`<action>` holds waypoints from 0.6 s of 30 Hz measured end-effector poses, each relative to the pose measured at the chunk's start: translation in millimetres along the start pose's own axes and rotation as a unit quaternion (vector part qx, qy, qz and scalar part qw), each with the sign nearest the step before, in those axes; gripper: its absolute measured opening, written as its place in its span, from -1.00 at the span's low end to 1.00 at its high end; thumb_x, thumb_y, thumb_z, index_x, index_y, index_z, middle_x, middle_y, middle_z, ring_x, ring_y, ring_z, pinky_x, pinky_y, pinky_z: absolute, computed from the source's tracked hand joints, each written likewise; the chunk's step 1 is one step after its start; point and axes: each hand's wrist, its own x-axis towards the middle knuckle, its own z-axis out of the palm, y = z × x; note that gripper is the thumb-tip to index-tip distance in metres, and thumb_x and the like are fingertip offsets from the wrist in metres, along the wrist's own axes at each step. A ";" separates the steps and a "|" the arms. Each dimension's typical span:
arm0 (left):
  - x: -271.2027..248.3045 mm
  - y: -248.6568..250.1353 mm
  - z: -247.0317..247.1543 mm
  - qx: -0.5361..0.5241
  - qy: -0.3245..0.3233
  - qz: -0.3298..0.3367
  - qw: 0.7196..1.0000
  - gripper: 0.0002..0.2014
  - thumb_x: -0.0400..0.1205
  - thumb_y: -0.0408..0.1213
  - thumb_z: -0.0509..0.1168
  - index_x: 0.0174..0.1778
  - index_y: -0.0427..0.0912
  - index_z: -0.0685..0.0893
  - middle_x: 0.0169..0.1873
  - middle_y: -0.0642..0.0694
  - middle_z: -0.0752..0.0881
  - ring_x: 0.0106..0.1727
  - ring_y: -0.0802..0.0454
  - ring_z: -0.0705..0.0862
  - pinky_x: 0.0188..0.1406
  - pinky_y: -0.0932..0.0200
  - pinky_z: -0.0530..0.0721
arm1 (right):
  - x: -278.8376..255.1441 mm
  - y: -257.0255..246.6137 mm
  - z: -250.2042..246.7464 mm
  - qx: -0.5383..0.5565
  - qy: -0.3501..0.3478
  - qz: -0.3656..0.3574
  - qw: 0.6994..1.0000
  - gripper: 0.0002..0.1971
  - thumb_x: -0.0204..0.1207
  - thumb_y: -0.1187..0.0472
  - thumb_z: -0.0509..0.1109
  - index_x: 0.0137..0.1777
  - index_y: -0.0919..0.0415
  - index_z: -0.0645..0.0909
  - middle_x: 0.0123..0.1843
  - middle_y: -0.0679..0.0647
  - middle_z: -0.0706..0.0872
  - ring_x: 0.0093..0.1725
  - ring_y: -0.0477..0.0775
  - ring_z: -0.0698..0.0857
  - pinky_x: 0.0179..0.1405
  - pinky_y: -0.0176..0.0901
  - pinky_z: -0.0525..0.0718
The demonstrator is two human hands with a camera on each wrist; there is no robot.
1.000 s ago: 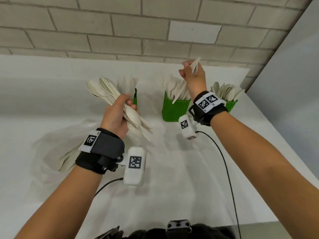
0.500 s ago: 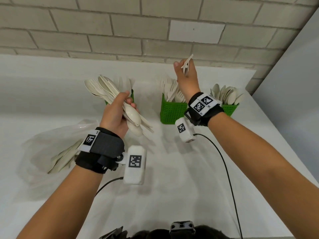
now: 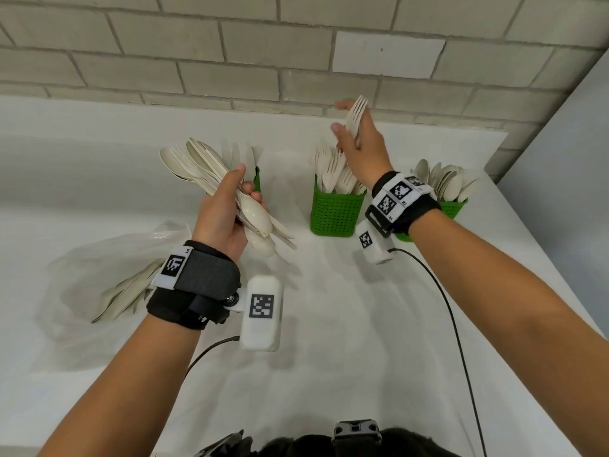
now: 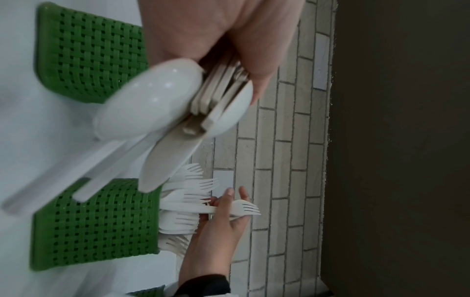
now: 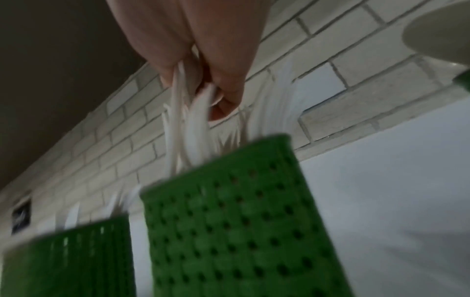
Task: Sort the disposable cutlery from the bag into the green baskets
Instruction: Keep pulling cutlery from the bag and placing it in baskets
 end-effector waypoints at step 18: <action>5.3 -3.3 -0.9 -0.012 0.006 -0.001 1.000 -0.82 0.63 -0.17 0.27 -0.23 -0.07 0.42 -0.55 0.08 0.50 -0.55 0.19 0.52 -0.47 0.27 0.55 | 3.2 5.6 -14.1 -0.085 -0.057 -0.049 0.994 -0.53 0.58 0.15 0.36 0.44 0.12 0.32 0.41 0.12 0.56 0.38 -0.01 0.51 0.31 -0.38 0.37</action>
